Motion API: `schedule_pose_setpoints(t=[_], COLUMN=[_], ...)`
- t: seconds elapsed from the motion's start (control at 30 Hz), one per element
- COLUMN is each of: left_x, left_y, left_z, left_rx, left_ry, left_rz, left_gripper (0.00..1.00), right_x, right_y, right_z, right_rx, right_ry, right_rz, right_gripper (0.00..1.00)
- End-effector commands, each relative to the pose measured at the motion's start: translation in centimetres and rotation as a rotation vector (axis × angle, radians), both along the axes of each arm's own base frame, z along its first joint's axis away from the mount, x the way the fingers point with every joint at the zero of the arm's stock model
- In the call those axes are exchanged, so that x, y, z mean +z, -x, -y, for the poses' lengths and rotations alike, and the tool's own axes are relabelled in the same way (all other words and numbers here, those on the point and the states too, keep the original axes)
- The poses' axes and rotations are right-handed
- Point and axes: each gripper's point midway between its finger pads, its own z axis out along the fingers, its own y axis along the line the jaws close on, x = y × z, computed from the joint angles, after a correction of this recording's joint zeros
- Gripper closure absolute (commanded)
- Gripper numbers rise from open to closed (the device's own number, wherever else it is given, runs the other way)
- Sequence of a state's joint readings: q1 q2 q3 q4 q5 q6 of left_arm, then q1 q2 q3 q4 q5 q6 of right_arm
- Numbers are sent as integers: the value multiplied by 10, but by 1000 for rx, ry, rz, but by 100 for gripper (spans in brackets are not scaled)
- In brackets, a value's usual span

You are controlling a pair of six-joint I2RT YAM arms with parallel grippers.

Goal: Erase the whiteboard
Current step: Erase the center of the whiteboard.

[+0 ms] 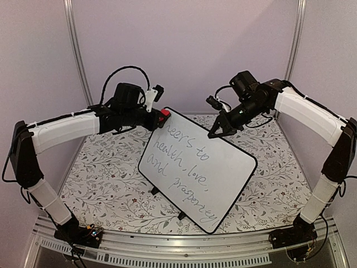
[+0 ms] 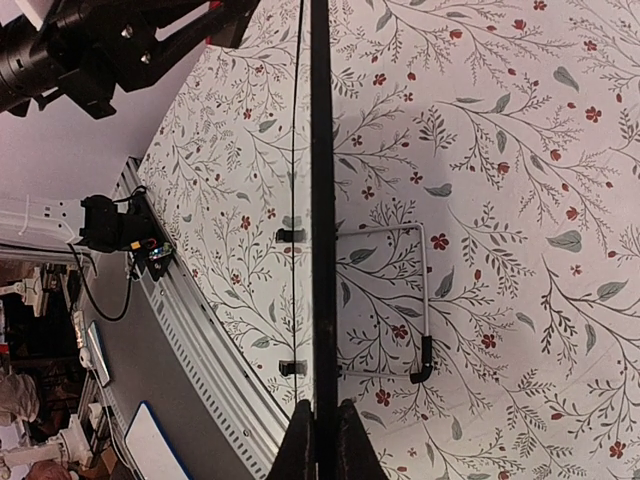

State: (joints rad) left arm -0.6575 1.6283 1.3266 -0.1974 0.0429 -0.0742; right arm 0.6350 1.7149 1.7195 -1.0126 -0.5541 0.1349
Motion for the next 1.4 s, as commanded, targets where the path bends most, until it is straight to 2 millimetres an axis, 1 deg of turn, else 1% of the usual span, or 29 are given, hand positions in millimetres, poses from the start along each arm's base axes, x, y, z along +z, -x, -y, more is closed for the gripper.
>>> schedule_pose_setpoints(t=[0.0,0.13,0.23,0.33,0.47,0.93,1.2,1.37], left_x=[9,1,-5,-19,-32,-66,-73,-86], left_y=[-1,-2,-3,-7,-4,22,32,39], left_z=[8,13,20,23,25,24,24,14], left_rx=[-58,-72,-79,-83,-95,-141,-143,-114], left_ry=[17,-13,-46,-88,-100,-138,-82,-74], left_rz=[29,18,20,3,-21,-130,-175,-194], left_gripper=[94,94,94,96,97,97,98,98], right_x=[11,11,11,11,14,13,13,14], right_y=[12,13,14,14,15,16,17,17], right_z=[2,3,3,3,4,6,8,10], right_rx=[18,19,22,23,22,25,25,25], right_ry=[-12,-13,-15,-15,-19,-16,-12,-12], right_rz=[12,13,15,19,28,32,41,51], right_gripper=[100,100,100,100,100,100,100,100])
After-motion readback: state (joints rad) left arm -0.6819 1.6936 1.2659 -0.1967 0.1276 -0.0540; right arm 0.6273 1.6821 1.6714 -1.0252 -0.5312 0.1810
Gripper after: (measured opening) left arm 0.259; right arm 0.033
